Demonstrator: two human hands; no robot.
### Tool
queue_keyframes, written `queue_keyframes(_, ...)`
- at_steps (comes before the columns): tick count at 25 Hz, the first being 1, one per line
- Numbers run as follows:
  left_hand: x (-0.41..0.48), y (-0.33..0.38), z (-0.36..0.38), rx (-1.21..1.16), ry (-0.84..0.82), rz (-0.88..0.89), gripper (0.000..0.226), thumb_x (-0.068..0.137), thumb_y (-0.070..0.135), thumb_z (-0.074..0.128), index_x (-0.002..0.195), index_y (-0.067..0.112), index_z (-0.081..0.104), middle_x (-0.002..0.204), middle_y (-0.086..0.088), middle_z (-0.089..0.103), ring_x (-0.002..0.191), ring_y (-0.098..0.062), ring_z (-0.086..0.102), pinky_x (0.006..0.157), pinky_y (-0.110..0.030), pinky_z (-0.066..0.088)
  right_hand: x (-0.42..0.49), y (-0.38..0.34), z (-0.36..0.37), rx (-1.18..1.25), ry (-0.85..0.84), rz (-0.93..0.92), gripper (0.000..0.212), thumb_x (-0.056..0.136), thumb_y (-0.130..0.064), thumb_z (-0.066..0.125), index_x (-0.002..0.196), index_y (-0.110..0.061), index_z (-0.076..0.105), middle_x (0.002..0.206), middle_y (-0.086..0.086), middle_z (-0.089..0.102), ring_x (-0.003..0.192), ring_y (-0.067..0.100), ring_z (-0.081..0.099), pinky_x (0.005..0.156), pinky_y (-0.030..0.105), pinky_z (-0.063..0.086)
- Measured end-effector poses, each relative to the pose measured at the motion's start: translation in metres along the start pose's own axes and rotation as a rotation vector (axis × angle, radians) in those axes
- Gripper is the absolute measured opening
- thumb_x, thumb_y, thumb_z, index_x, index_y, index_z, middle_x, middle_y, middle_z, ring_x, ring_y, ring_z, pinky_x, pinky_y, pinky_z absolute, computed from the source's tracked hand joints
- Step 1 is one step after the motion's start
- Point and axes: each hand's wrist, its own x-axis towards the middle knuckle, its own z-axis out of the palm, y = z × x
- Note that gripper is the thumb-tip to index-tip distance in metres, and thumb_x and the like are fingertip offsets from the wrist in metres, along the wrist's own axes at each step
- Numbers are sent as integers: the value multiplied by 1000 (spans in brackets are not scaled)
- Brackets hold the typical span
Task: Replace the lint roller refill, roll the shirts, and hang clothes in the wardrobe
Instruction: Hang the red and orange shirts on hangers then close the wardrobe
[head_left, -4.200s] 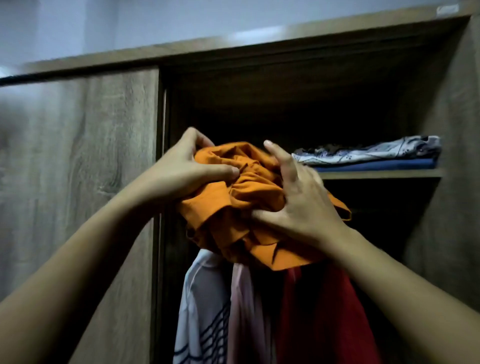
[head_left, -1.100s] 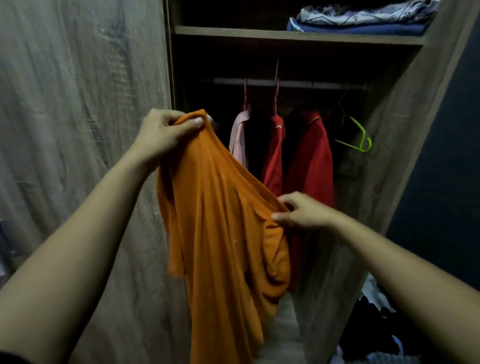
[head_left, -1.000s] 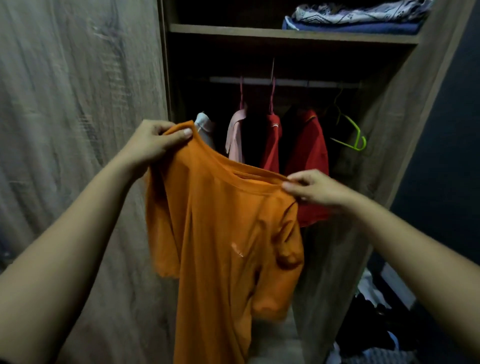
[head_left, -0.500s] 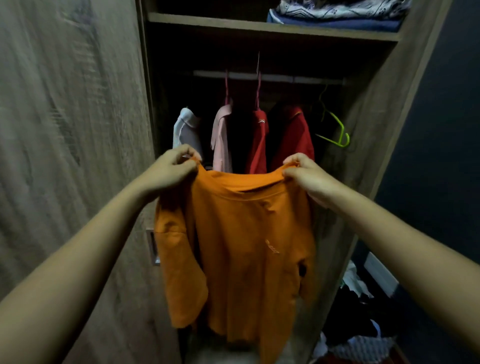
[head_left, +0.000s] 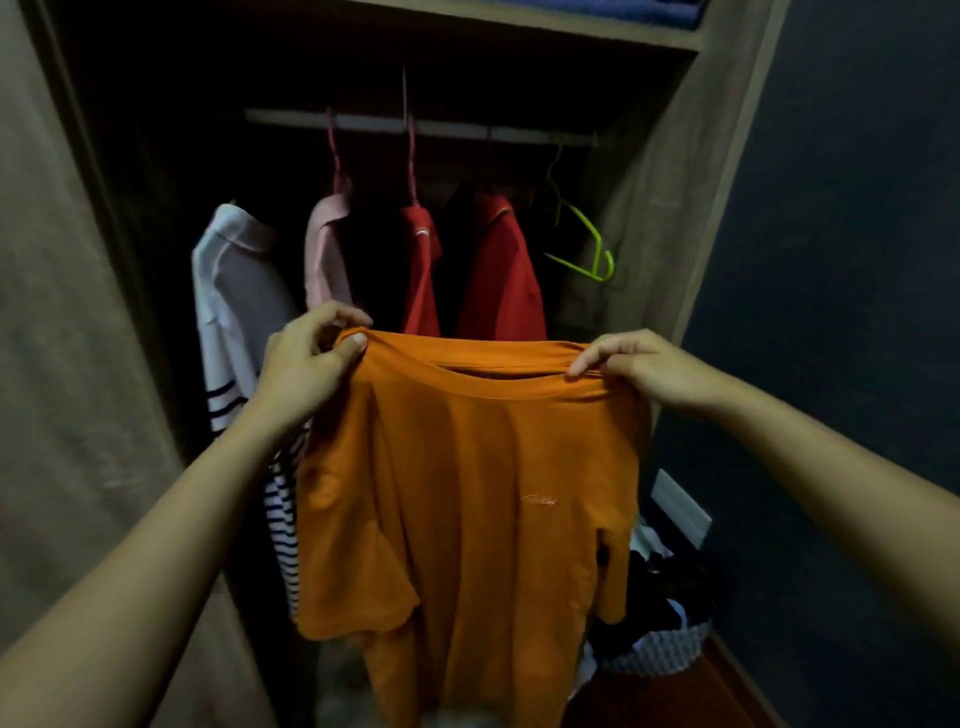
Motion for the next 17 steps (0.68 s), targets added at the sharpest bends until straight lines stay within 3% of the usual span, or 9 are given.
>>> queue_keyframes(2,11,15,19,-66,78,12,19,84,14,61,87,33,62,81,12,63,78,-2,56,75,-23,43,5,7,-15,16,-30,43,39,94,0,33,103,-20,65,116,-3,54,107,10,53,81,19,45)
queue_keyframes(4,20,26,32,-200,11,28,21,84,12,62,84,34,63,78,13,62,72,8,54,69,-9,41,9,15,-29,-62,-20,36,38,89,0,42,116,-22,57,127,-1,45,114,14,48,89,24,44)
queue_keyframes(7,35,42,53,-297,-475,136,18,80,26,61,93,38,64,85,8,64,74,4,54,70,-13,42,21,23,-54,-433,44,-11,62,71,-6,51,131,-22,45,140,0,35,125,18,37,100,31,39)
queue_keyframes(9,50,54,76,-215,-694,230,34,79,43,61,113,39,55,103,6,65,89,3,59,80,-15,46,37,28,-69,-798,65,-16,67,74,-1,55,138,-14,38,145,6,33,128,24,35,104,33,35)
queue_keyframes(11,69,69,104,-278,-644,259,47,73,53,62,117,40,50,106,8,66,96,1,61,85,-18,48,55,36,-79,-1219,101,-138,59,77,-6,53,135,-12,43,143,9,41,121,28,44,99,39,38)
queue_keyframes(14,101,95,153,-355,-438,234,34,77,38,65,109,28,59,80,12,69,84,-9,67,83,-31,52,77,52,-91,-1597,171,-265,46,73,-21,42,113,-12,64,108,9,69,94,27,65,91,39,48)
queue_keyframes(15,114,101,169,-335,-354,214,27,79,31,65,105,25,62,73,11,68,81,-13,69,83,-36,53,82,55,-94,-1633,142,-251,48,74,-24,41,115,-11,63,106,10,69,95,28,65,98,40,44)
queue_keyframes(17,145,111,201,-275,-206,142,17,79,26,63,95,22,67,73,4,70,81,-19,69,83,-39,54,91,64,-100,-1641,73,-156,56,81,-32,44,131,-8,47,121,16,60,114,31,55,113,43,23)
